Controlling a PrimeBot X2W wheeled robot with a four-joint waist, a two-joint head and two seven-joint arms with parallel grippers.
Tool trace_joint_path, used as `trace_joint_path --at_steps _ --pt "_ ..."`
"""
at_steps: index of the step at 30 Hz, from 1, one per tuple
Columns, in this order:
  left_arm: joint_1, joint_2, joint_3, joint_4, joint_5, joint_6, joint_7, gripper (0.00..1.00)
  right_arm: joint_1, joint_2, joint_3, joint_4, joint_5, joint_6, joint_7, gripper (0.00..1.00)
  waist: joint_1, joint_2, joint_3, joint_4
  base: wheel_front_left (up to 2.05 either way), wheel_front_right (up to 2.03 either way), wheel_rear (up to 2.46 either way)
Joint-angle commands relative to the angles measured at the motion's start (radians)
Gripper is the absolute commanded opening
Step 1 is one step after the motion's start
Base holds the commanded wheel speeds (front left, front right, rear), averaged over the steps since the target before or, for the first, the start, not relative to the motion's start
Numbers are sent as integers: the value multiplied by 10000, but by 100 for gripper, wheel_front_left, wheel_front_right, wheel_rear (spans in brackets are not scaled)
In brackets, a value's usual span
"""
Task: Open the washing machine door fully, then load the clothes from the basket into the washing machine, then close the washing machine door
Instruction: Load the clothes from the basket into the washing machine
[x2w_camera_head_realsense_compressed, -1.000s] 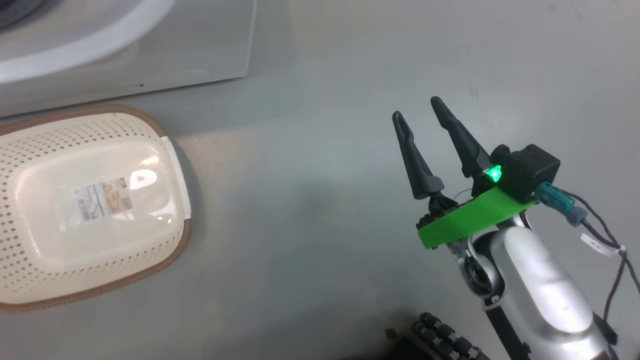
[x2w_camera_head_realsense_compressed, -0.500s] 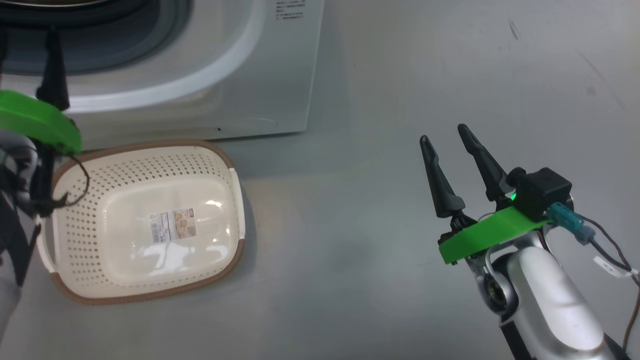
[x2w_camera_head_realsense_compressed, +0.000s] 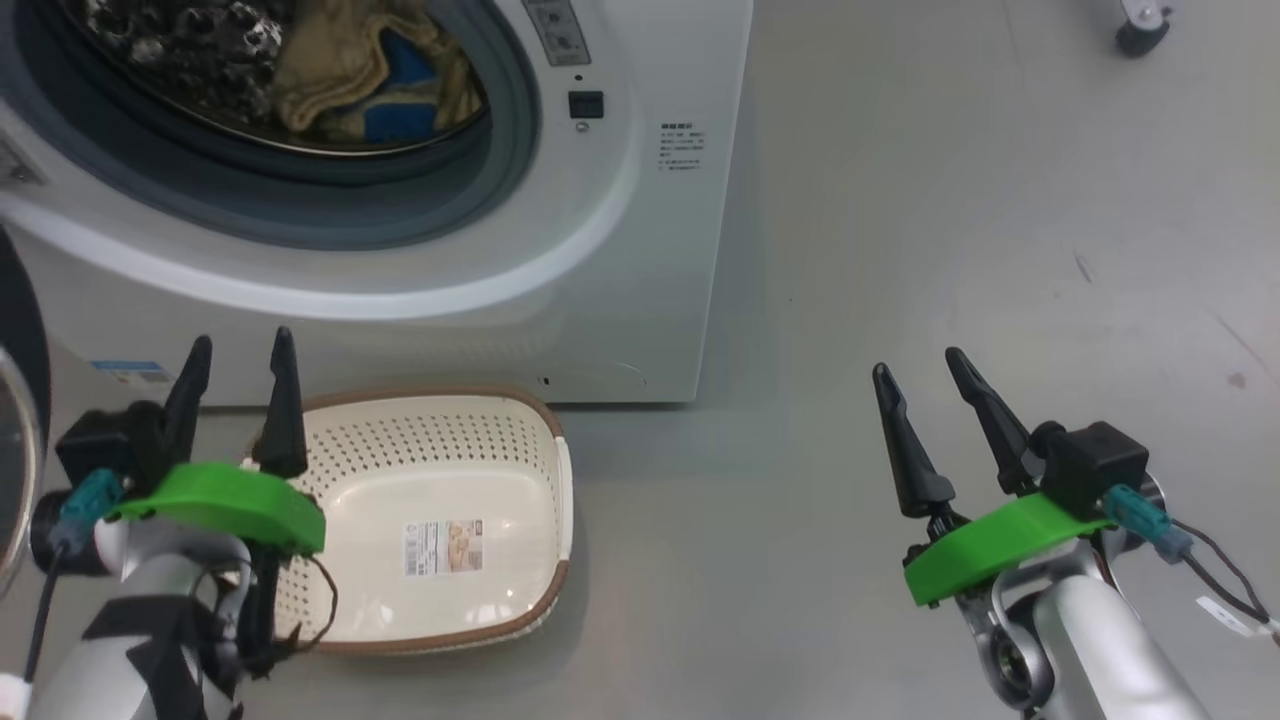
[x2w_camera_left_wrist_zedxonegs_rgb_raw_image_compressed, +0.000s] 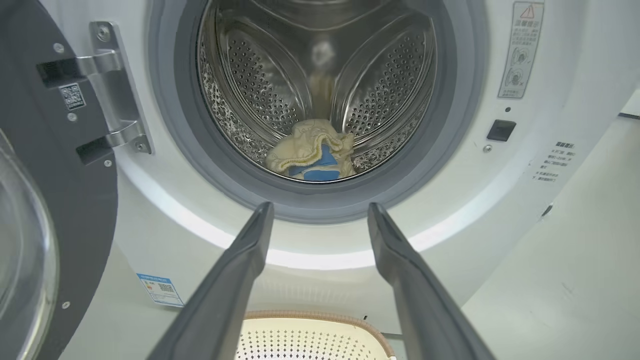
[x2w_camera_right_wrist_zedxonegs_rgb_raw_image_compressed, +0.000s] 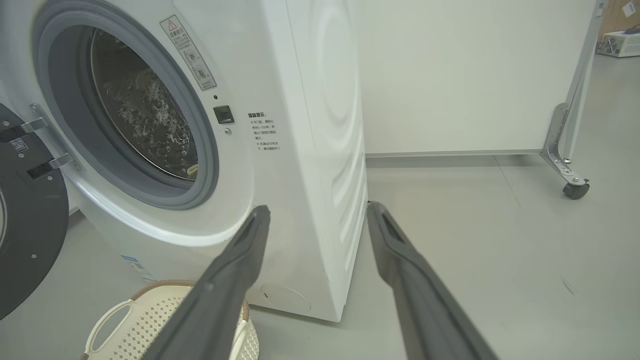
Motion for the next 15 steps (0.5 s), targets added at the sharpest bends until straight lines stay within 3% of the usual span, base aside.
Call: trace_joint_path --at_steps 1,9,15 --pt "79 197 625 -491 108 101 -67 100 10 -10 161 -269 71 40 -95 100 1 -1 -551 374 0 0 0" --pt "1921 -583 1387 -1590 923 253 -68 100 614 -10 -18 -221 177 40 -95 100 1 -1 -1235 690 0 0 0" --pt "2787 -1213 1866 -1956 1510 -102 -68 100 844 -10 -62 -214 251 40 -95 100 1 -1 -1520 771 0 0 0"
